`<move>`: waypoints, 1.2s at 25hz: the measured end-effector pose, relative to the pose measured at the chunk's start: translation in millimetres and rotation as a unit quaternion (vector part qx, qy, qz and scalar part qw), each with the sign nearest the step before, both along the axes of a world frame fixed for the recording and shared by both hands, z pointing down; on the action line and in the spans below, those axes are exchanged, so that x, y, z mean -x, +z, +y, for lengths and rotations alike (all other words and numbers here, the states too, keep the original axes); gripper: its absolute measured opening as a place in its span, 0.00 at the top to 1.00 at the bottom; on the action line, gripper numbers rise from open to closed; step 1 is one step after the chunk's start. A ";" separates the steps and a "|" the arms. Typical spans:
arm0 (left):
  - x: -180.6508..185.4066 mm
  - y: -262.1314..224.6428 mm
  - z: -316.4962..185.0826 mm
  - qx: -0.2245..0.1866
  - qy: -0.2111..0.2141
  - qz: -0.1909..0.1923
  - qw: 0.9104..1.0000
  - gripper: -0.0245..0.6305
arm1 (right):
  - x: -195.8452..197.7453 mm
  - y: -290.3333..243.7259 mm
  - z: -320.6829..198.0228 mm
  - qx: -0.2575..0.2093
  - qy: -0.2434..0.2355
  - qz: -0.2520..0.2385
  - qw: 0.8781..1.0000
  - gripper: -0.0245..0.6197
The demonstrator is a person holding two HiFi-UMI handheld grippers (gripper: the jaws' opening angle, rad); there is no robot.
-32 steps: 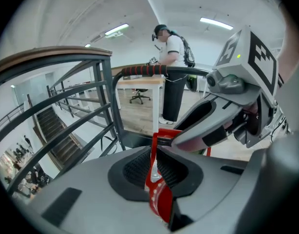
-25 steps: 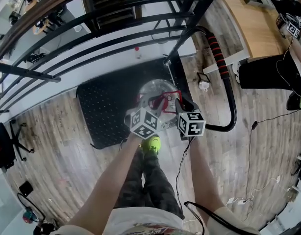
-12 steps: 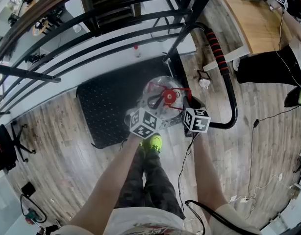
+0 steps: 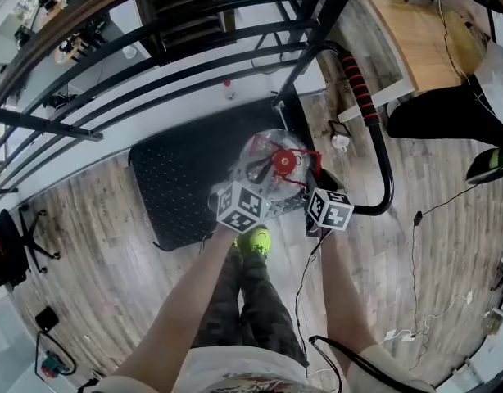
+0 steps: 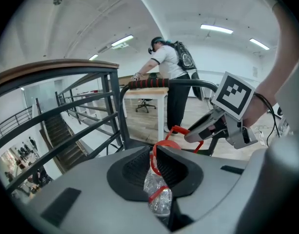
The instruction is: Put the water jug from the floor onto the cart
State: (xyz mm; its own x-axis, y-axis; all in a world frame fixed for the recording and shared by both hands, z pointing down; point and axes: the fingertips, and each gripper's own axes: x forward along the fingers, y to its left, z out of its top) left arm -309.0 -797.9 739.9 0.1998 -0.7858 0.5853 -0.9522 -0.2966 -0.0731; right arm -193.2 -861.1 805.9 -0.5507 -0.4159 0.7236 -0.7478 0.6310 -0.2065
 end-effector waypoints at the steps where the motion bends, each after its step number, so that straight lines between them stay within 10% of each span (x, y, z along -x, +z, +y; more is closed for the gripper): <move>1: -0.7 -2.1 0.2 -0.001 0.002 -0.001 1.000 0.91 | -1.8 -2.3 2.2 0.001 0.004 -0.004 1.000 0.75; 19: -20.5 -154.0 48.2 -0.063 -0.025 0.105 0.992 0.92 | 16.5 -192.5 61.6 -0.071 -0.046 -0.125 0.988 0.82; 30: -51.9 -252.0 85.3 -0.120 -0.020 0.101 0.987 0.93 | 22.2 -301.9 120.6 -0.134 -0.100 -0.186 0.968 0.87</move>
